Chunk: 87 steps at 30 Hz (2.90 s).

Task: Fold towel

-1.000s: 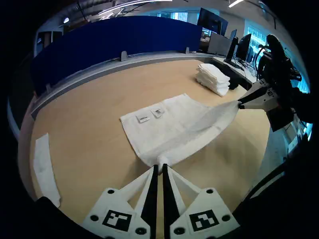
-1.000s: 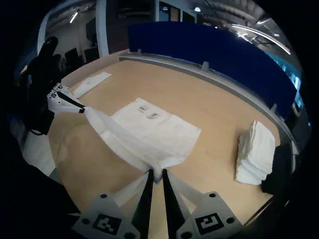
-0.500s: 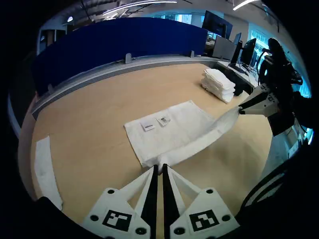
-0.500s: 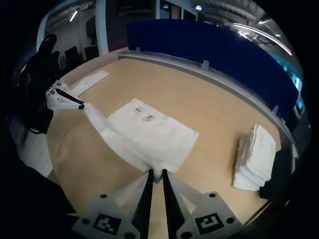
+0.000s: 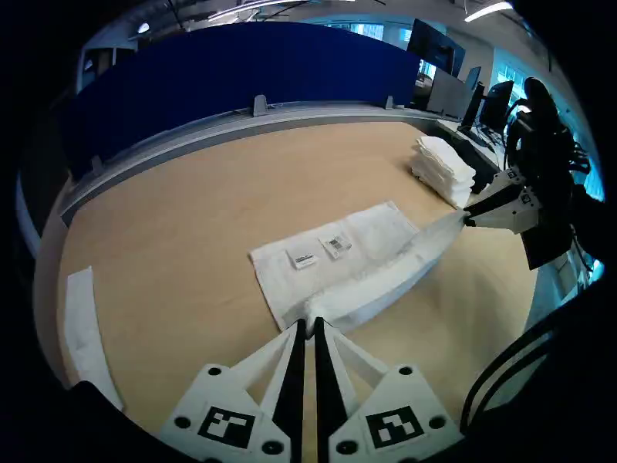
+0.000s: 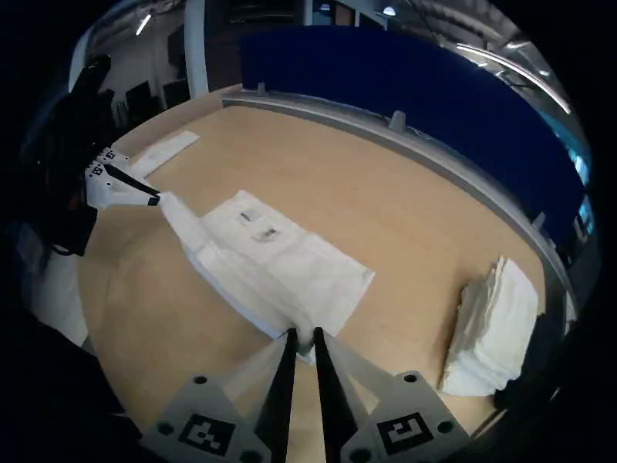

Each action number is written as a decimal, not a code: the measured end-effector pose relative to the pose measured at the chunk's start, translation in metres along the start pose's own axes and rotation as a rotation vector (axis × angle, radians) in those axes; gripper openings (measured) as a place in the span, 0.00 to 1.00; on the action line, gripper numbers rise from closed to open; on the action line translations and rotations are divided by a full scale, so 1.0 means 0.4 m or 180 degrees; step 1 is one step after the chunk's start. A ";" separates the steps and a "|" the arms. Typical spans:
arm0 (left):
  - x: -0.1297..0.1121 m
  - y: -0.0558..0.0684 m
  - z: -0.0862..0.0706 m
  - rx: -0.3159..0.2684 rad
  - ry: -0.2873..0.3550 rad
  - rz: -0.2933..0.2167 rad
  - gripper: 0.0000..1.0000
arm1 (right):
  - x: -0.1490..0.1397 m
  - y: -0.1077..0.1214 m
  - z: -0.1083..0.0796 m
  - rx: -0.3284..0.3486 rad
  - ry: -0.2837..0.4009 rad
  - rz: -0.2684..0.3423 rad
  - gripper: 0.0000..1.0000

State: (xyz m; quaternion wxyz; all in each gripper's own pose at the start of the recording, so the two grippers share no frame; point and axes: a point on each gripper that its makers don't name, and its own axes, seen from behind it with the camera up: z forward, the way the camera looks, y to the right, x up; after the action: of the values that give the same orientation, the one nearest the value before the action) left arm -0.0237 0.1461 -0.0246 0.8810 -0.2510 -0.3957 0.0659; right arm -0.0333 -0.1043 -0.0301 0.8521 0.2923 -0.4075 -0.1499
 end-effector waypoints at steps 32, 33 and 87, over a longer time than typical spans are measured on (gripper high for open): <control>0.027 -0.067 0.135 0.0104 -0.0086 -0.0045 0.08 | 0.036 0.075 0.124 -0.0113 -0.0013 0.0154 0.17; 0.025 -0.068 0.138 0.0104 -0.0092 -0.0047 0.08 | 0.035 0.075 0.129 -0.0109 -0.0019 0.0157 0.17; 0.007 -0.155 0.190 0.0372 -0.0150 0.0016 0.96 | -0.003 0.139 0.165 -0.0425 -0.0018 0.0033 0.98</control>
State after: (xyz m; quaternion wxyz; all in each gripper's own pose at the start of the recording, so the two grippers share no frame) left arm -0.0826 0.1230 0.0505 0.8844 -0.1985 -0.4112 0.0970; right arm -0.0845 -0.0849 0.0366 0.8693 0.2322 -0.4006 -0.1731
